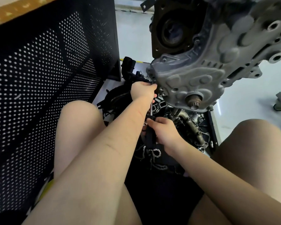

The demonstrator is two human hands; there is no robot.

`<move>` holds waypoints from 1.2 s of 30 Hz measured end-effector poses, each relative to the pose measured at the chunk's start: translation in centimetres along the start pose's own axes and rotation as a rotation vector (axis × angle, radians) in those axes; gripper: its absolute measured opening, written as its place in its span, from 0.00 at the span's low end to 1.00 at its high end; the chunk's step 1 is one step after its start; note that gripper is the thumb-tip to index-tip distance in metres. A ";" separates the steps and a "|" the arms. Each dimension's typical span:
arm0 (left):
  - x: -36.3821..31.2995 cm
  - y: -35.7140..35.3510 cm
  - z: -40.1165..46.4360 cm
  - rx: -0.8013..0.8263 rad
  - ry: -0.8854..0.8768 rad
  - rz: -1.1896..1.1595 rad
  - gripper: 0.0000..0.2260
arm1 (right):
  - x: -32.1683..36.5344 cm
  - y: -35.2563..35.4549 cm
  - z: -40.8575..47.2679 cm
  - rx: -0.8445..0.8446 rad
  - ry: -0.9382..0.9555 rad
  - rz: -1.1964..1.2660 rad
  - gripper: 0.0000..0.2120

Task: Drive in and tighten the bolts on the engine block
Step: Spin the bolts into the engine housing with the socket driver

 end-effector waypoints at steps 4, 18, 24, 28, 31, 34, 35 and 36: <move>0.1 -0.3 0.5 0.019 0.007 0.011 0.06 | 0.3 0.2 0.6 -0.005 0.005 0.015 0.13; 0.3 -0.7 1.2 0.006 -0.032 -0.007 0.15 | 0.8 1.2 0.3 -0.056 0.078 0.007 0.12; 0.1 -0.6 1.0 0.007 -0.085 -0.003 0.14 | 1.3 1.6 -0.1 -0.116 0.152 -0.035 0.10; -0.5 -0.4 0.9 0.067 -0.061 -0.007 0.13 | 2.1 1.9 -0.1 -0.122 0.135 0.006 0.09; -0.7 -0.3 0.5 0.112 -0.010 -0.054 0.12 | 2.5 2.1 0.1 -0.116 0.110 0.048 0.10; -0.3 0.1 -0.8 0.111 0.127 -0.217 0.11 | 2.2 2.0 0.3 -0.100 0.068 0.055 0.10; 0.2 0.4 -1.4 0.129 0.187 -0.270 0.12 | 2.1 1.9 0.3 -0.082 0.041 0.096 0.10; 0.9 0.8 -2.0 0.174 0.250 -0.307 0.12 | 1.9 1.7 0.4 -0.053 0.008 0.156 0.10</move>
Point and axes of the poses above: each hand's wrist, its own z-axis towards the middle knuckle, its own y-axis out of the back of the hand, x = y × z, the point moved 1 cm from there along z, towards the middle knuckle, and after that the axes turned 12 degrees about -z, right-handed, at the moved point
